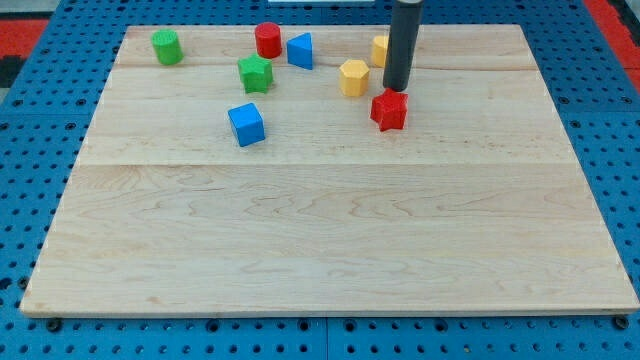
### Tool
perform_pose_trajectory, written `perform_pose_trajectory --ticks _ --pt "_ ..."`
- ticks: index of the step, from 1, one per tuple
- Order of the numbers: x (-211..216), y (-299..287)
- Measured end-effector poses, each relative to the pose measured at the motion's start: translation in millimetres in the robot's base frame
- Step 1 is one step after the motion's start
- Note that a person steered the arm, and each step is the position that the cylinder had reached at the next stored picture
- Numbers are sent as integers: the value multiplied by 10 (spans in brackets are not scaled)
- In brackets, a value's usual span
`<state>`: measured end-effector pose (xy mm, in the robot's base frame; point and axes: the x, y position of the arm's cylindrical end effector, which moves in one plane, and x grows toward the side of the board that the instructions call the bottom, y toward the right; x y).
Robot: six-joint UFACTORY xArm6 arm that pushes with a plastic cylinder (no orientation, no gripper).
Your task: Arrange red blocks yellow hexagon with blue triangle in a diagonal line
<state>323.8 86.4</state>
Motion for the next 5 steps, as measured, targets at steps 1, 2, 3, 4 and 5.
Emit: perform_pose_trajectory --ticks 1,2,3,4,5 --pt "218 -88" --pt "411 -35" --pt "-25 239" --pt "-410 -78" --pt "-753 -313"
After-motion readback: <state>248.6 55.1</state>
